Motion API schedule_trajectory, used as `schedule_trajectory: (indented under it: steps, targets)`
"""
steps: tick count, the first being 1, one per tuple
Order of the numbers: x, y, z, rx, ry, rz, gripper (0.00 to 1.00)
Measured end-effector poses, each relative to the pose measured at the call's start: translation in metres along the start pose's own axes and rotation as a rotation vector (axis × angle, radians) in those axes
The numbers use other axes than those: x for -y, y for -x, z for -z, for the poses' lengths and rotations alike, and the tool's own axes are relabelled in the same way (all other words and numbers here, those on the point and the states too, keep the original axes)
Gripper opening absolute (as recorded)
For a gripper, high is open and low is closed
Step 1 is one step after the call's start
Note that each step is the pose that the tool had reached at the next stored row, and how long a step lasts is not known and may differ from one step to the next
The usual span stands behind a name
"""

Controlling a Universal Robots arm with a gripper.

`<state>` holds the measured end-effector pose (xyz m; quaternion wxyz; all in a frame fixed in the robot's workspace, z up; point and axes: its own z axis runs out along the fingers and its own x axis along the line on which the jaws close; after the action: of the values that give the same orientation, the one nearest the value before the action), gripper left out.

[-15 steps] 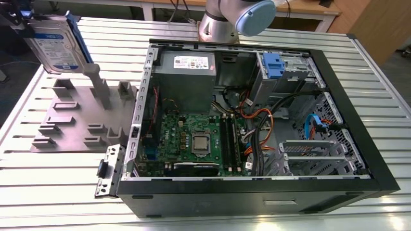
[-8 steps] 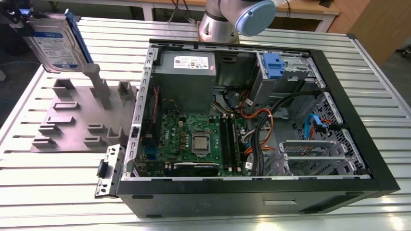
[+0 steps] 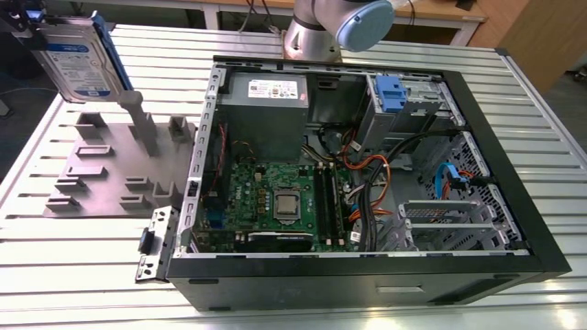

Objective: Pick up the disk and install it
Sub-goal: 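Pick up the disk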

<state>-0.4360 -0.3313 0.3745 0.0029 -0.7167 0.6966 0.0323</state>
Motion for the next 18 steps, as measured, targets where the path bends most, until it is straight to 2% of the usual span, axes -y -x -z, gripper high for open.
schedule_trajectory:
  steps: [9, 18]
  targets:
    - [-0.0003, 0.0003, 0.0066, 0.0001, -0.0002, 0.000, 0.37]
    - [-0.0004, 0.0004, 0.0084, 0.0000, -0.0001, 0.000, 0.37]
